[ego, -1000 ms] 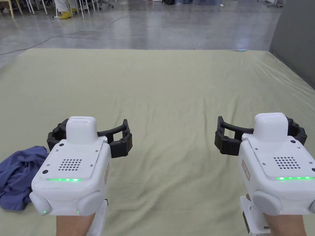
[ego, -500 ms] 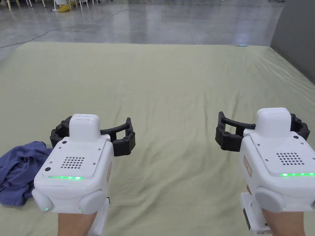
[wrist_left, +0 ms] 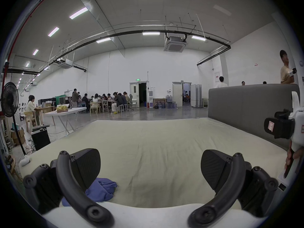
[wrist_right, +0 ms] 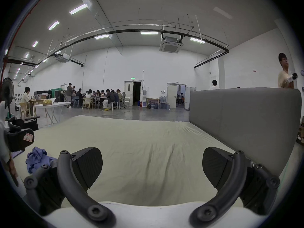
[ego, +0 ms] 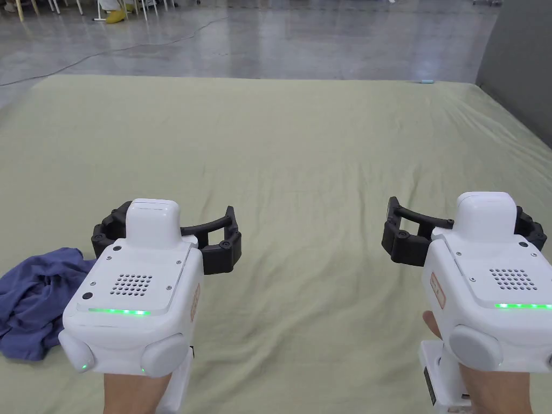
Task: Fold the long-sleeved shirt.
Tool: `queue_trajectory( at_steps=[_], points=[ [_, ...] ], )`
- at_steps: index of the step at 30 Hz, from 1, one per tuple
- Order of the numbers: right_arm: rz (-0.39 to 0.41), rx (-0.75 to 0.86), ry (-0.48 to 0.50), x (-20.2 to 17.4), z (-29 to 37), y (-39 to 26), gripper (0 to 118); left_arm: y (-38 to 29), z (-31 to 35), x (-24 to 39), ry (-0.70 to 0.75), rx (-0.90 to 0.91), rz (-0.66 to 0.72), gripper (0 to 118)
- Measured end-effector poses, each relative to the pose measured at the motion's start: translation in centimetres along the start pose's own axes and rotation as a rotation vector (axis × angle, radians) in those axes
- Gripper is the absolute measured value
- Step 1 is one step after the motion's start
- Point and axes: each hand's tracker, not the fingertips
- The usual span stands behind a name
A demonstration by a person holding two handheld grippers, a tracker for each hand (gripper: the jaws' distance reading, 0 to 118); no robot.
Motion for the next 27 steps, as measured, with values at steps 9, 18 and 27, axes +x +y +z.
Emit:
queue_trajectory(
  at_steps=[9, 18, 27],
  points=[
    [-0.007, 0.007, 0.004, -0.07, -0.11, 0.29, 118, 0.06, -0.07, -0.29, 0.014, -0.006, 0.007, 118],
    [-0.033, -0.007, -0.003, 0.42, -0.38, 0.12, 118, 0.37, 0.19, 0.08, 0.017, -0.004, 0.006, 118],
    [-0.015, 0.024, 0.000, 0.13, -0.15, 0.00, 118, 0.27, -0.20, 0.13, 0.022, -0.003, 0.000, 118]
  ],
)
